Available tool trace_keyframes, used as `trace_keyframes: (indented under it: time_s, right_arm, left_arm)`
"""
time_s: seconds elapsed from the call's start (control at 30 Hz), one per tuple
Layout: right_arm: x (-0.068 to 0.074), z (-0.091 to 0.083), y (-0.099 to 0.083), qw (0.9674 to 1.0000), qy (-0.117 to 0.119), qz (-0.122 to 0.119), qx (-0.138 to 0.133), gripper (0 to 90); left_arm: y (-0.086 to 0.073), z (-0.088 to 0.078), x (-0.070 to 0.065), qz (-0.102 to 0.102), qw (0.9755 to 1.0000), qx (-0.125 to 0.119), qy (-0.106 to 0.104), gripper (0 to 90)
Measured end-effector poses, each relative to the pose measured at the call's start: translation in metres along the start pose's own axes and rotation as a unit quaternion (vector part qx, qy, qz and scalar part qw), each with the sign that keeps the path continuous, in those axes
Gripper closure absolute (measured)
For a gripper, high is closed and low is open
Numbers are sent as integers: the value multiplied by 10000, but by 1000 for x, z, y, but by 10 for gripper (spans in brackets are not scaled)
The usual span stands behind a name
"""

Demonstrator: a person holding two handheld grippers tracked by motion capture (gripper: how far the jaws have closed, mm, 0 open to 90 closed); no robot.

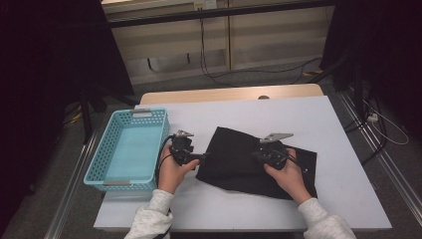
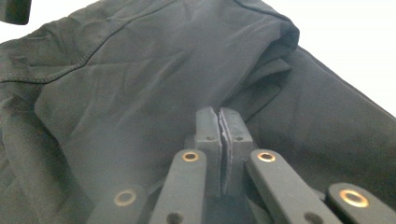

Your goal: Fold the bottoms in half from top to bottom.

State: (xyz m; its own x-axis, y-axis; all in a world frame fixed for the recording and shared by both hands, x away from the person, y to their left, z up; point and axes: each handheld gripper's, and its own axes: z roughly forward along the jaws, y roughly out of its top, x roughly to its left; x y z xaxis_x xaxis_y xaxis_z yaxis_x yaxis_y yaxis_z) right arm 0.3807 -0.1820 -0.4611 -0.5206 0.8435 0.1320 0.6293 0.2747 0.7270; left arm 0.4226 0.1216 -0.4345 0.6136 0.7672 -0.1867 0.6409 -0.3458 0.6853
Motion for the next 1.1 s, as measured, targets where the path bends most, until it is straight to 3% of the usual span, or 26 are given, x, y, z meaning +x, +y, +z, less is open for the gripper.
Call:
trace_keyframes:
  time_s: [0.2, 0.57, 1.1]
  right_arm:
    - [-2, -9, 2, 9999, 59, 56, -141, 888]
    - [-7, -25, 3, 9996, -56, 39, -267, 889]
    - [-11, -36, -5, 9996, -114, 38, -273, 889]
  left_arm:
    - [1, -1, 0, -13, 10000, 7, -67, 226]
    - [0, -2, -2, -20, 10000, -15, -73, 220]
    - [0, -1, -1, -108, 9998, 36, -154, 198]
